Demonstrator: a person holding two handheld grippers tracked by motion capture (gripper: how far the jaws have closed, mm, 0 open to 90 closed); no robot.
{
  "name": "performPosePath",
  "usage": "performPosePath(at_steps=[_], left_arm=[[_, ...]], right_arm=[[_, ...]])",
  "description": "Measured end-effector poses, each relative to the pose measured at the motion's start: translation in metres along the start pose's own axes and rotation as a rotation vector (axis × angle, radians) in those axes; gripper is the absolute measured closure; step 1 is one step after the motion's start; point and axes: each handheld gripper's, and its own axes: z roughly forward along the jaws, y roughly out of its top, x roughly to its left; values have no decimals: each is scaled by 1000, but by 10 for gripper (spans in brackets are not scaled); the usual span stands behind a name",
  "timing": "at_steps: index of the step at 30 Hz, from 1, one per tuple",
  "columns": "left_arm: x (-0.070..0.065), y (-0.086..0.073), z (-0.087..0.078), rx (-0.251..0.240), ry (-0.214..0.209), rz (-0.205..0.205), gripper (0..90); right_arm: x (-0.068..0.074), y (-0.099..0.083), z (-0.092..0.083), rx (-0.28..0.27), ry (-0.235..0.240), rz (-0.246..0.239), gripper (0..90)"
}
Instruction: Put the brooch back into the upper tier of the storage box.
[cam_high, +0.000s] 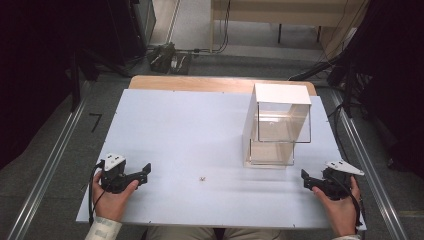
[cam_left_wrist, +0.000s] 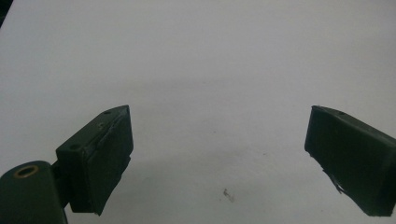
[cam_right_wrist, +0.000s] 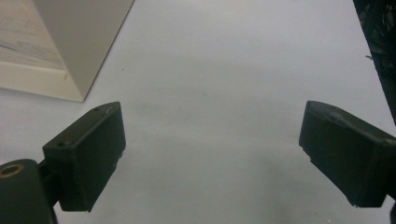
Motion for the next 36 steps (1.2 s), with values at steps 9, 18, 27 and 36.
performPosePath(at_steps=[9, 18, 27, 36], left_arm=[[-5, 1, -1, -6, -22, 5, 93], [-11, 1, -1, -11, -45, 1, 93], [-21, 0, 3, 0, -65, 27, 93], [-28, 0, 7, 8, -94, 32, 93]], right_arm=[[1, 0, 0, 0, -1, -1, 56], [1, 0, 0, 2, 5, -2, 56], [1, 0, 0, 3, 2, -1, 56], [1, 0, -1, 1, 1, 2, 56]])
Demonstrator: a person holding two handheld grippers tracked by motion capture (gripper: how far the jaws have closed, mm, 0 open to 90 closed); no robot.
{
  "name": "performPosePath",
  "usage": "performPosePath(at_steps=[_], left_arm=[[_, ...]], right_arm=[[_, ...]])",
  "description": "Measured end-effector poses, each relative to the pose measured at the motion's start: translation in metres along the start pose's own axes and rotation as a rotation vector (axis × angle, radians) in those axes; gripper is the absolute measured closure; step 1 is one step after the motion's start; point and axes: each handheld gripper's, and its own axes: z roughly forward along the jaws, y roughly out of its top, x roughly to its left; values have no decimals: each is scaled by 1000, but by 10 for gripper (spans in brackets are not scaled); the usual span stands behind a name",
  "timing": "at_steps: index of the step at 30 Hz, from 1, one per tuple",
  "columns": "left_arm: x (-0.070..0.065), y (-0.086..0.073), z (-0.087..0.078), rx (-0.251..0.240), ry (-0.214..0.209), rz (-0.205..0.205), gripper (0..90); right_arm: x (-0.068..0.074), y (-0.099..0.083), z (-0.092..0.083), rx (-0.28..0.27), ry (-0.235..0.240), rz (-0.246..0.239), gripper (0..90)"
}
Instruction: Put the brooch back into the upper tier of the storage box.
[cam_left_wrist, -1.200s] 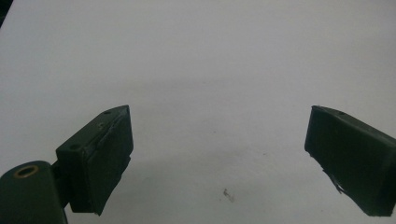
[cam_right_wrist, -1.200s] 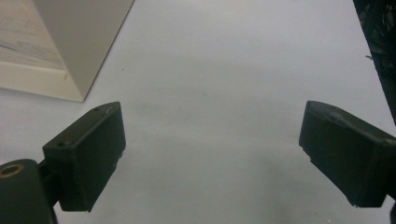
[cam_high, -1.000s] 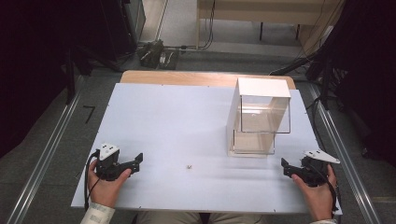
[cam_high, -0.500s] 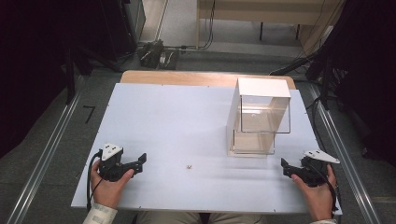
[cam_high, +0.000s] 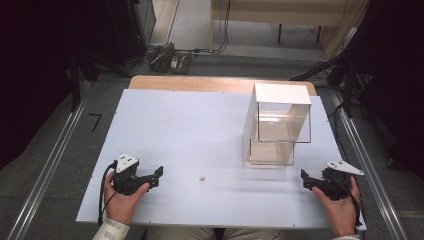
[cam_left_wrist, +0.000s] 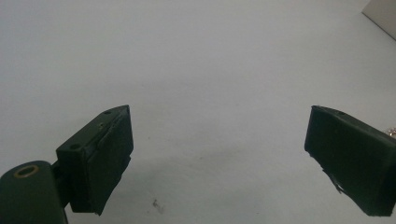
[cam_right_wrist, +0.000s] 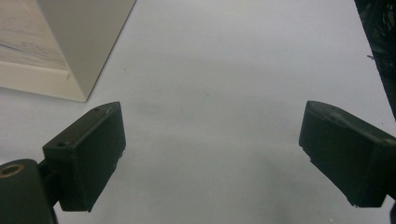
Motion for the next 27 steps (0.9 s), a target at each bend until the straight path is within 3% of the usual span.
performPosePath(at_steps=[27], left_arm=[[-32, -1, 21, 43, -59, 71, 96]], right_arm=[[-1, 0, 0, -2, -4, 3, 57]])
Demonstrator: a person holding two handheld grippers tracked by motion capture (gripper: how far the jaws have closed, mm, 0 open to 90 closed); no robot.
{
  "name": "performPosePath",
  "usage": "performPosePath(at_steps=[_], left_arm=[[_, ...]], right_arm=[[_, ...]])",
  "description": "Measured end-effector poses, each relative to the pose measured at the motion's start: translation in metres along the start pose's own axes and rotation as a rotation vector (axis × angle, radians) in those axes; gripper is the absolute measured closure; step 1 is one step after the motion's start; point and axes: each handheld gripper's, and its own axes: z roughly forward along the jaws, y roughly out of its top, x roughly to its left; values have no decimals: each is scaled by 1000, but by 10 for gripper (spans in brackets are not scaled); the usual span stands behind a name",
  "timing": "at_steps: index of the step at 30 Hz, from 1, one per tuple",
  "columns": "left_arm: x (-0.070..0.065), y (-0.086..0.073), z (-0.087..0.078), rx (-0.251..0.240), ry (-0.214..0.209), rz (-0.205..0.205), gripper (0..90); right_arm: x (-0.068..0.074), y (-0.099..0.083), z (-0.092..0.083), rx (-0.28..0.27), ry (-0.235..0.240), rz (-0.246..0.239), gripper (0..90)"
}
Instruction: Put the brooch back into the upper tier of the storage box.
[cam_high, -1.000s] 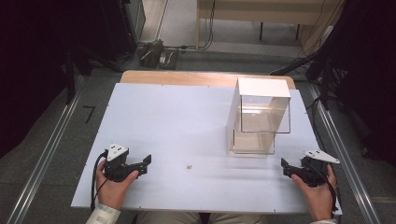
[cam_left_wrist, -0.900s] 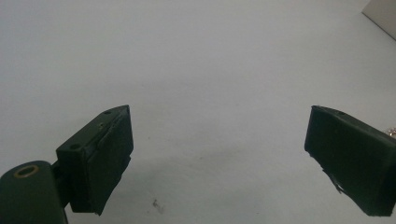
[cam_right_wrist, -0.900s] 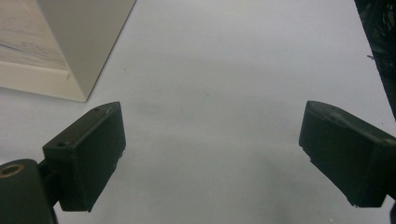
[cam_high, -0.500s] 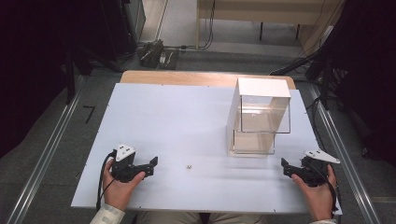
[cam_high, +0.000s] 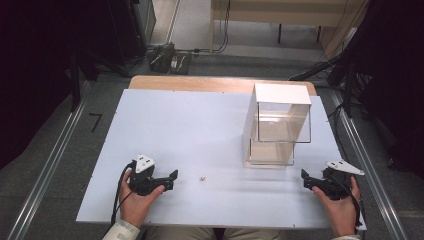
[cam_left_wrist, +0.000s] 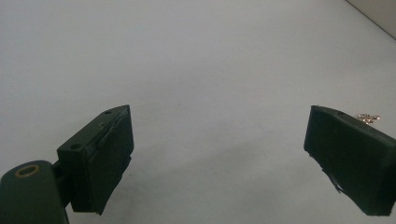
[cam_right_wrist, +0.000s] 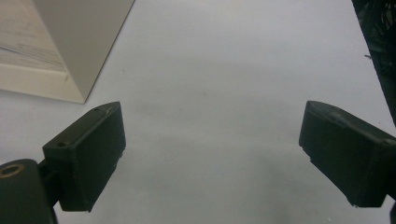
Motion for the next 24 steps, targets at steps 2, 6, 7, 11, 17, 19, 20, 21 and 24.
performPosePath(at_steps=[2, 6, 7, 11, 17, 19, 20, 21, 24], left_arm=[[-3, 0, 2, 3, -5, 7, 97], [-7, 0, 4, 3, -17, 20, 102], [-8, 0, 5, 1, -17, 21, 125], [-12, 1, 6, 1, -29, 29, 127], [-17, 1, 9, 9, -41, 41, 133], [-18, 1, 9, 9, -44, 39, 141], [-18, 1, 9, 7, -51, 40, 145], [-18, 1, 10, 6, -52, 43, 149], [-21, 2, 11, 4, -65, 47, 160]], right_arm=[[0, 0, 0, 0, 0, 0, 56], [0, 0, 0, 0, 0, 4, 57], [0, 0, 0, 1, 0, 4, 57], [0, 0, 0, 2, -1, 4, 57], [0, 0, 0, 3, -1, 6, 57], [0, 0, 0, 3, -1, 5, 57], [0, 0, 0, 2, -1, 4, 57], [0, 0, 0, 3, -2, 5, 57], [0, 0, 0, 3, -2, 4, 57]])
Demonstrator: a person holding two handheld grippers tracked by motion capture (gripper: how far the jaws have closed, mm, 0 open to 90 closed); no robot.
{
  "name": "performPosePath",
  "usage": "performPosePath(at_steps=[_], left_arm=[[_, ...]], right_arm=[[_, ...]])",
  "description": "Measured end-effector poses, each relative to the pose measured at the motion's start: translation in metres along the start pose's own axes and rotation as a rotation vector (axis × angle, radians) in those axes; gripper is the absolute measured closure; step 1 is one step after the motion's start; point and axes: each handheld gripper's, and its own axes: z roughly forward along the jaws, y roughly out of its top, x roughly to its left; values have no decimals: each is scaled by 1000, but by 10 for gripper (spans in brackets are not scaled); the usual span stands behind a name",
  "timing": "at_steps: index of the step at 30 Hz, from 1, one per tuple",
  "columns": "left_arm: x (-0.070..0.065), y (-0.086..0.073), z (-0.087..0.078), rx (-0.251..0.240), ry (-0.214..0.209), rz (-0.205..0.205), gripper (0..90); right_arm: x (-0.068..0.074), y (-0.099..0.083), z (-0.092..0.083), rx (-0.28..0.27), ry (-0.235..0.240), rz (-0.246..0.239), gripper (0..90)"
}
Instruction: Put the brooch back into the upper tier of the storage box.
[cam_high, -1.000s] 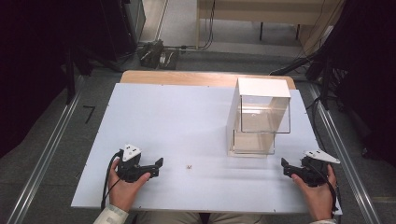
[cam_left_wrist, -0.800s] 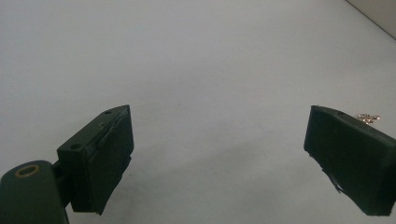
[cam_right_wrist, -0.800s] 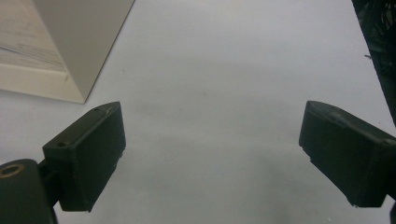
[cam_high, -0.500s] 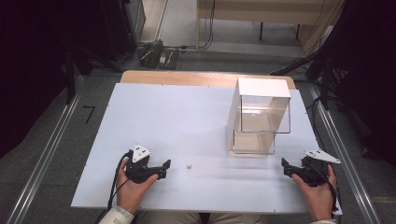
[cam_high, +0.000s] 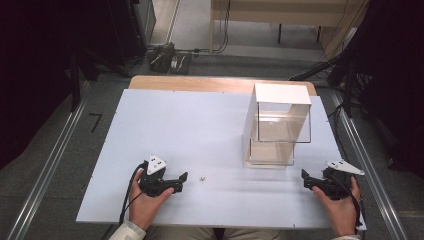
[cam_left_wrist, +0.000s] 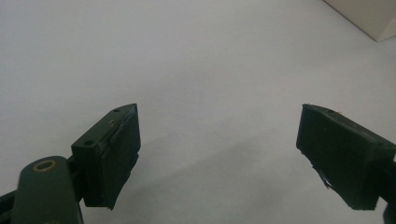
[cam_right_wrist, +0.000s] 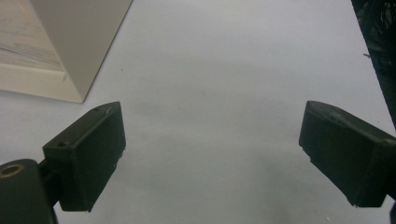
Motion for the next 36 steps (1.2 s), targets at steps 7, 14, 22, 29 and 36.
performPosePath(at_steps=[7, 14, 22, 29, 36], left_arm=[[-14, 3, 7, 9, -21, 39, 173], [-20, 3, 12, 25, -27, 54, 186], [-26, 3, 16, 34, -45, 78, 210], [-30, 4, 20, 41, -63, 89, 246], [-34, 5, 23, 49, -76, 104, 290]], right_arm=[[0, 0, 0, 0, -1, 2, 57], [-1, 0, 0, 1, 1, 1, 57], [-1, 0, 0, 2, 0, 1, 57], [-1, 0, 0, 3, 0, 1, 57], [-1, 0, 1, 7, 4, -2, 57]])
